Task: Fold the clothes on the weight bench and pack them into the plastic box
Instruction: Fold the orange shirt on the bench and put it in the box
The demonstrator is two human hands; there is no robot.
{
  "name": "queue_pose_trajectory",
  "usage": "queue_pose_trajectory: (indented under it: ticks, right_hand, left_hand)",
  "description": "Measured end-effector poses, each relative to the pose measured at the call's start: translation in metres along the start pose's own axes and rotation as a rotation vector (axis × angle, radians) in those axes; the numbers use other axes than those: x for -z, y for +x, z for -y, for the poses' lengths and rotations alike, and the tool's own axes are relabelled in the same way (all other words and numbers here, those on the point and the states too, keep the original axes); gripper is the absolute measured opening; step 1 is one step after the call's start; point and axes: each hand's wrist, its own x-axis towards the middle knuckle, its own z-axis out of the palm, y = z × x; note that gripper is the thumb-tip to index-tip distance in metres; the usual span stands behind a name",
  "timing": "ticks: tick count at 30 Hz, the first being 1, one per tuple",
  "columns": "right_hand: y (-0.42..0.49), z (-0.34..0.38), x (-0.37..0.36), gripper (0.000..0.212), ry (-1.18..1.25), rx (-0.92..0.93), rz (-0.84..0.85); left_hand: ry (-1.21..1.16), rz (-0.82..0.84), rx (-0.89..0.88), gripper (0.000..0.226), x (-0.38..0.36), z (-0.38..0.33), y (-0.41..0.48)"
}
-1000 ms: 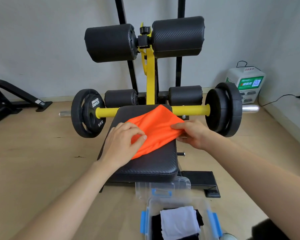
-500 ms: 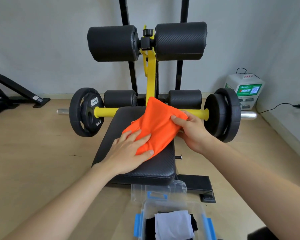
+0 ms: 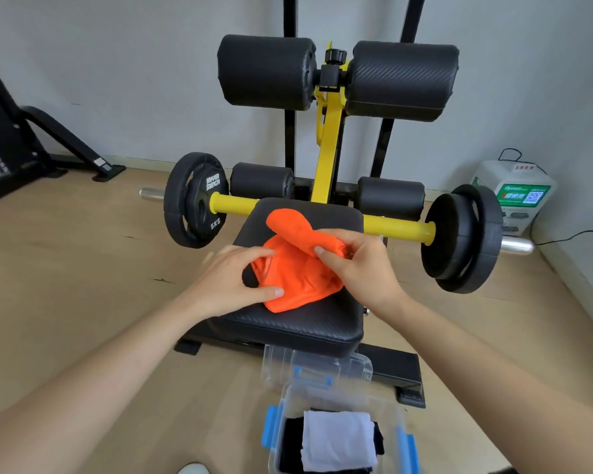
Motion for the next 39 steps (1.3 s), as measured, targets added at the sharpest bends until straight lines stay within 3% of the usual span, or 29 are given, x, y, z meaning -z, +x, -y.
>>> queue_pose_trajectory:
  ticks: [6,12,14,18,22,26,28,35,39]
  right_hand:
    - [-0.011,0.008,-0.017,0.028,-0.195,0.078,-0.008]
    - [-0.018,0.019,-0.032,0.033,-0.366,0.177,0.029]
    - [-0.019,0.016,-0.035,0.042,-0.415,0.182,0.158]
    - [-0.022,0.007,-0.032,0.057,-0.502,0.262,0.367]
    - [-0.023,0.005,-0.025,0.064,-0.509,0.311,0.454]
    - [-0.027,0.008,-0.013,0.055,-0.295,0.162,0.28]
    - [-0.028,0.004,-0.009,0.058,-0.335,0.136,0.173]
    - [-0.022,-0.012,-0.007,0.046,-0.345,0.096,0.082]
    - [-0.015,-0.014,0.004,0.042,-0.316,0.142,0.063]
  left_hand:
    - [-0.268,-0.097,0.031,0.083,0.009,0.013,-0.003]
    - [-0.187,-0.082,0.027,0.128,0.007,0.017,-0.006]
    - [-0.179,-0.081,-0.018,0.12,0.006,0.02,-0.005]
    - [-0.173,-0.005,-0.167,0.078,0.008,0.028,-0.007]
    - [-0.143,0.023,-0.182,0.069,0.008,0.031,-0.008]
    - [-0.099,-0.032,-0.185,0.064,0.012,0.03,-0.005]
    - [-0.115,-0.054,-0.163,0.063,0.012,0.028,-0.005]
    - [-0.096,-0.165,-0.285,0.047,0.014,0.015,-0.005]
    - [-0.138,-0.174,-0.373,0.023,0.014,0.004,-0.004]
